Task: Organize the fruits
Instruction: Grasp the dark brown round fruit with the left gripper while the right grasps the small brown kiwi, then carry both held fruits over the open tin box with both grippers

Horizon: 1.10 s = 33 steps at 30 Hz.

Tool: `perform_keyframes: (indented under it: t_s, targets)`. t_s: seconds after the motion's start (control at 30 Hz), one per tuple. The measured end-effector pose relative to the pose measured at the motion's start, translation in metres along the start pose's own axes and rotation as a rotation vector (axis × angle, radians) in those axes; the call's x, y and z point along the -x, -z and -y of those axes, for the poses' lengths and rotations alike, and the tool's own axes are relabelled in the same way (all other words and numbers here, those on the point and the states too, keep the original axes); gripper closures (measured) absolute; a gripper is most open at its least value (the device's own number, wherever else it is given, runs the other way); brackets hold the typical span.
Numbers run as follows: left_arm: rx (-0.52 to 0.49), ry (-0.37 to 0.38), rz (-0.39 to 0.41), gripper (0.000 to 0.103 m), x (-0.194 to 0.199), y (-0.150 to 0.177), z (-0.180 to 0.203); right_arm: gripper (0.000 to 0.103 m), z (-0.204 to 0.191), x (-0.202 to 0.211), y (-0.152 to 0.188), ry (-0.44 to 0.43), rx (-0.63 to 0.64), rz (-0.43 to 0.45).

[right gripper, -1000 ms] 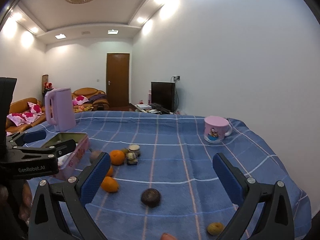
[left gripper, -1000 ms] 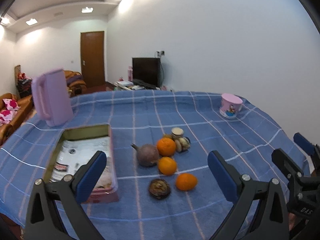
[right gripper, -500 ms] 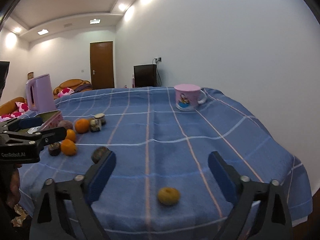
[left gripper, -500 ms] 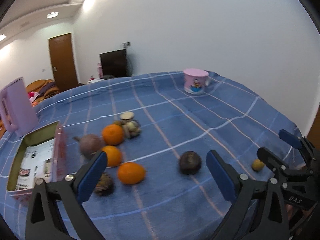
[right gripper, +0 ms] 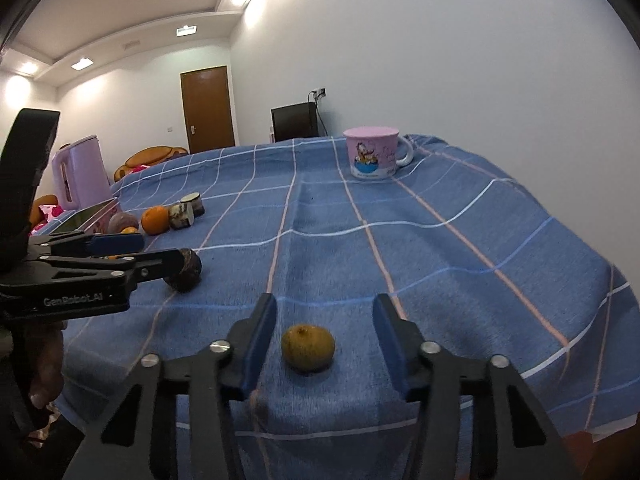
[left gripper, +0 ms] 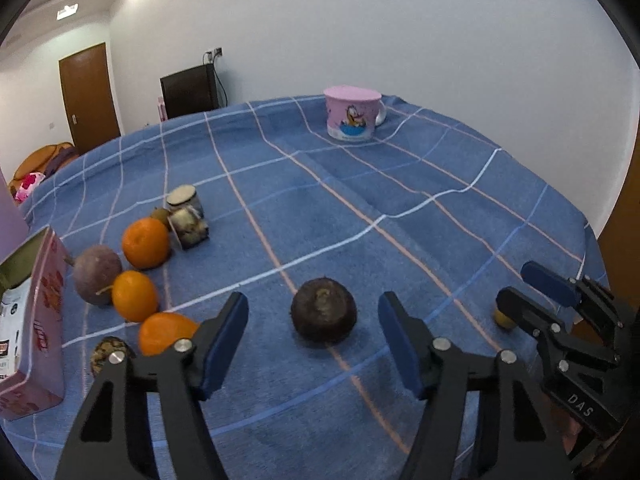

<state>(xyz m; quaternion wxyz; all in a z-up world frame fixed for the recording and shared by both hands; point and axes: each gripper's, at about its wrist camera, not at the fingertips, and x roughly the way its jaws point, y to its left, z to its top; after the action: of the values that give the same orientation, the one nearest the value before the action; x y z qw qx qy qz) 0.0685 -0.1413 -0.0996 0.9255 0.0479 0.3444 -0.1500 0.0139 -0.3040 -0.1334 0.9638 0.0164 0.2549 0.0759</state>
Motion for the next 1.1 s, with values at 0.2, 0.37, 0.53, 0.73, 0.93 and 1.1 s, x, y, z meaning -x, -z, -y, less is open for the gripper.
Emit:
perform_keyframes:
  t_s: [0.2,0.37,0.53,0.73,0.93,1.1]
  targets:
    - [0.007,0.010,-0.031,0.040,-0.010,0.002,0.001,0.067,-0.003,-0.003,0.003,-0.031,0.008,-0.018]
    - [0.013,0.013,-0.053,0.045,-0.018,0.002,-0.001,0.068,-0.004,-0.008,0.005,-0.034,0.010,-0.037]
    - [0.032,0.040,-0.085,0.057,-0.025,0.002,-0.003,0.073,-0.003,-0.012,0.007,-0.034,0.007,-0.056]
    - [0.032,0.043,-0.081,0.064,-0.025,0.002,-0.002,0.073,-0.003,-0.012,0.007,-0.043,0.012,-0.055]
    - [0.030,0.031,-0.058,0.064,-0.021,0.002,-0.003,0.074,-0.009,-0.009,0.007,-0.060,0.020,-0.048]
    - [0.026,0.015,-0.031,0.064,-0.015,0.002,-0.005,0.074,-0.016,-0.006,0.005,-0.072,0.032,-0.034]
